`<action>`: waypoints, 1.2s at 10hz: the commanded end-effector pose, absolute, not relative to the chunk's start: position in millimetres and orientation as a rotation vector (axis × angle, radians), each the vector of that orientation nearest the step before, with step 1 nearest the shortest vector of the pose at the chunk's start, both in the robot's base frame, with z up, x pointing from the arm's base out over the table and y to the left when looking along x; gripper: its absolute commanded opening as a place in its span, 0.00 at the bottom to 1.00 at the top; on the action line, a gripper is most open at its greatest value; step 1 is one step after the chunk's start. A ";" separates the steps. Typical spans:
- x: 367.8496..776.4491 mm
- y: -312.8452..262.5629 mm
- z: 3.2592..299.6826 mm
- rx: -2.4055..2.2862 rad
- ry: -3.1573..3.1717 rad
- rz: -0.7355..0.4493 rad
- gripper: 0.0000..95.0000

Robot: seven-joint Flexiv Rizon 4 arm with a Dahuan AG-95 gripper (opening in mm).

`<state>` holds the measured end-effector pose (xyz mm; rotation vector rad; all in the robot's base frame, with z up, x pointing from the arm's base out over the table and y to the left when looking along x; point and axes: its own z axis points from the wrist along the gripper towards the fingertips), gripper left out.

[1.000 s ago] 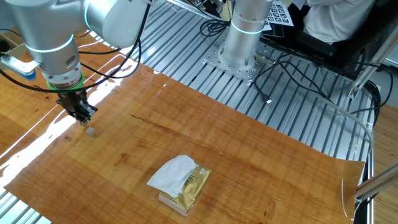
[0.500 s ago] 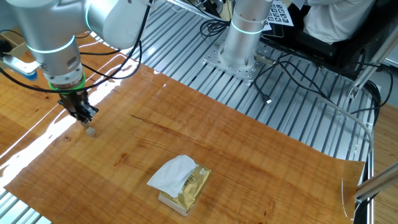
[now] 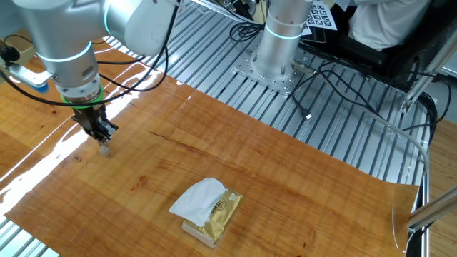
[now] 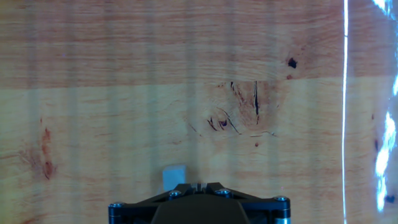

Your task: Use the gripper to push the small block from left to right

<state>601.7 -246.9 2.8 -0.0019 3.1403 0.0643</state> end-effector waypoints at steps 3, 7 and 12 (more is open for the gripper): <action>608.5 -236.2 4.5 0.002 3.134 0.049 0.00; 610.5 -236.4 7.0 -0.007 3.130 0.022 0.00; 613.6 -245.1 14.7 -0.022 3.131 0.011 0.00</action>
